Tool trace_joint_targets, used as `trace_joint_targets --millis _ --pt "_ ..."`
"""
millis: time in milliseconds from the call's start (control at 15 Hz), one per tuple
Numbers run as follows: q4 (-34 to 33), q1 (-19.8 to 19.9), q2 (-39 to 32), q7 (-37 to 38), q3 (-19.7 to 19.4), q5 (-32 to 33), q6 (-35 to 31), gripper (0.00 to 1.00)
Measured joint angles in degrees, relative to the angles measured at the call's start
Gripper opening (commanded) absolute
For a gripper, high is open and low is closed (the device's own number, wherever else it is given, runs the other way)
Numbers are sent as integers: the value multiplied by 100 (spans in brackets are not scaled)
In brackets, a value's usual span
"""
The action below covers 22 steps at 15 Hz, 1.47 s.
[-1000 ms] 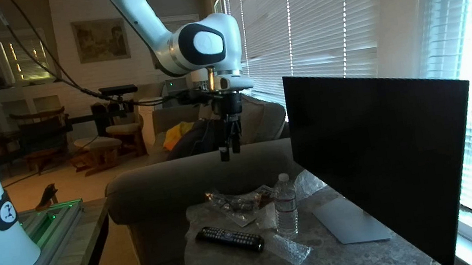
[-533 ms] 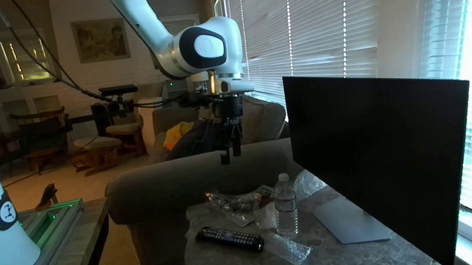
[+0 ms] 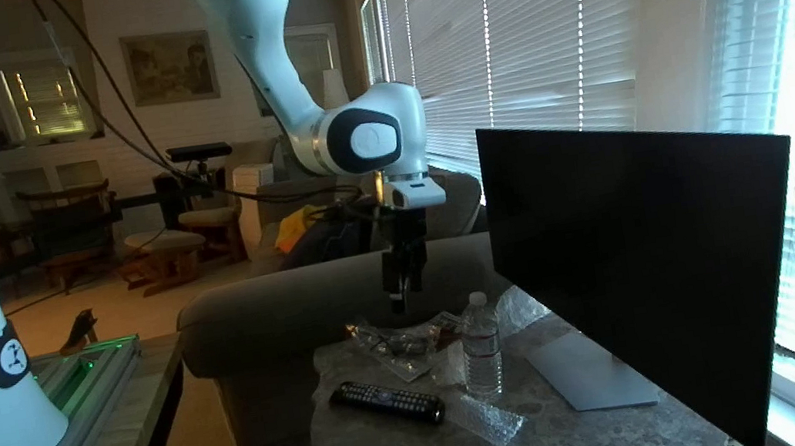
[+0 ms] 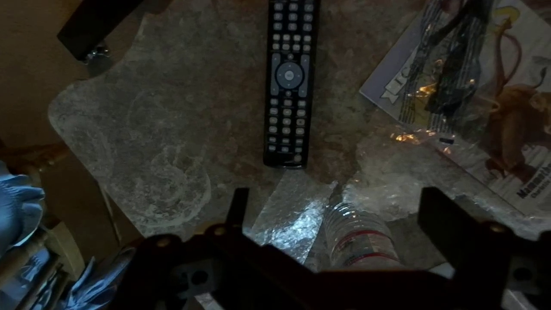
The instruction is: Press a button on the black remote control.
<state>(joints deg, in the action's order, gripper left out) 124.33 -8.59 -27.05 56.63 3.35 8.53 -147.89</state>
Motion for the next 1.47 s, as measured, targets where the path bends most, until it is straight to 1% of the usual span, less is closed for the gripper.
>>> trace_joint_targets --millis 133,400,600,1067,1267,1467 --pt "-181 -19 -289 -44 -36 -194 -211 100" --pt "-517 -270 -724 -22 -398 -226 -367 100" --pt "-762 -330 -1035 -22 -528 -309 -536 100" --pt "-1257 -526 -1702 64 -843 -434 -541 100" --pt "-1342 -632 -1872 156 -962 -439 -477 100" --pt "-1364 -686 -1959 186 -990 -443 -426 100"
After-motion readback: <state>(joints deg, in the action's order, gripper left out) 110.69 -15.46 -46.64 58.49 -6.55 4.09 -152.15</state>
